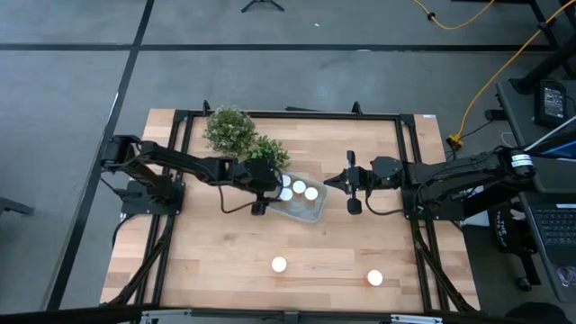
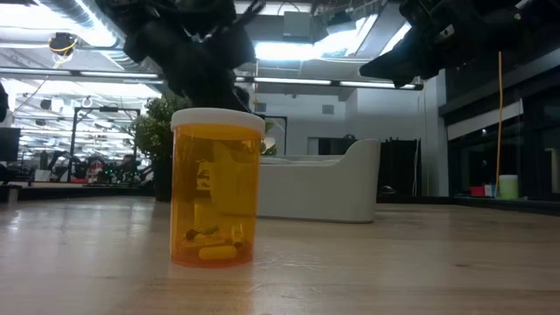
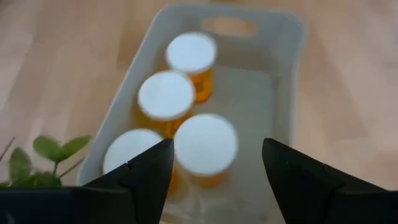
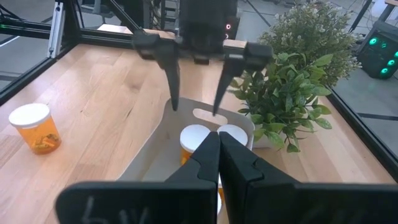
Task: Pick and place pill bottles into a basket
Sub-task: Put the orange pill bottle into the grey bin
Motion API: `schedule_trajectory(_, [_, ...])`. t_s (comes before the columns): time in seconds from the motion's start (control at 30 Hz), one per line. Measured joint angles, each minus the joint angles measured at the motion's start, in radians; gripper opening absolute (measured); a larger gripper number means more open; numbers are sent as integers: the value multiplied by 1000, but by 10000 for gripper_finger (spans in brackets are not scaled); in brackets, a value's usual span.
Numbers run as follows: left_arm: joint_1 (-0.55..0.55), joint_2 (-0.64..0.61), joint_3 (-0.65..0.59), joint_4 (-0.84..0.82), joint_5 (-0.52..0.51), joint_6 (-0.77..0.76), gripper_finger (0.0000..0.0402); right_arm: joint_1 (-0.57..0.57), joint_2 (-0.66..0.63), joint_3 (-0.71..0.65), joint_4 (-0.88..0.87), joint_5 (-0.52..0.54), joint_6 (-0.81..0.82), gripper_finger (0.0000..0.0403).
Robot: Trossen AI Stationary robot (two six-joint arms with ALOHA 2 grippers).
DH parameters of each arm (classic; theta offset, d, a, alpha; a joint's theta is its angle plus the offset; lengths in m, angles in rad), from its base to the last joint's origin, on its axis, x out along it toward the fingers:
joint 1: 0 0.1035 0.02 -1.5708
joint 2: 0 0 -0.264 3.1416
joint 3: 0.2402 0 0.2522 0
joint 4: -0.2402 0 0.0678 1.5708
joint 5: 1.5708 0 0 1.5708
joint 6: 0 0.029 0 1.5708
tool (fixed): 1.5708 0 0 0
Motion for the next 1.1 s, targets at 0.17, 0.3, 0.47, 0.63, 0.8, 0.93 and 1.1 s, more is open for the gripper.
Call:
schedule_trajectory(0.17, [-1, -67, 0, -33, 91, 13, 234, 0, 0, 0, -1, 0, -1, 10])
schedule_trajectory(0.3, [-1, -138, 0, -93, 111, 17, 219, 0, 0, 0, -1, 0, -1, 10])
schedule_trajectory(0.47, [-1, -250, 0, -195, 111, 18, 187, 0, 0, 0, -1, 0, -1, 10])
schedule_trajectory(0.63, [-1, -358, 0, -331, 111, 12, 140, 0, 0, 0, -2, 0, -2, 10])
schedule_trajectory(0.8, [-16, -427, 0, -396, 111, -18, 89, 0, 0, 0, -4, 0, -2, 10])
schedule_trajectory(0.93, [-59, -442, 0, -413, 114, -18, 62, 0, 0, 0, -5, 0, -3, 10])
schedule_trajectory(1.1, [-128, -426, 0, -393, 111, -8, 68, 0, 0, 0, -6, 0, -2, 10])
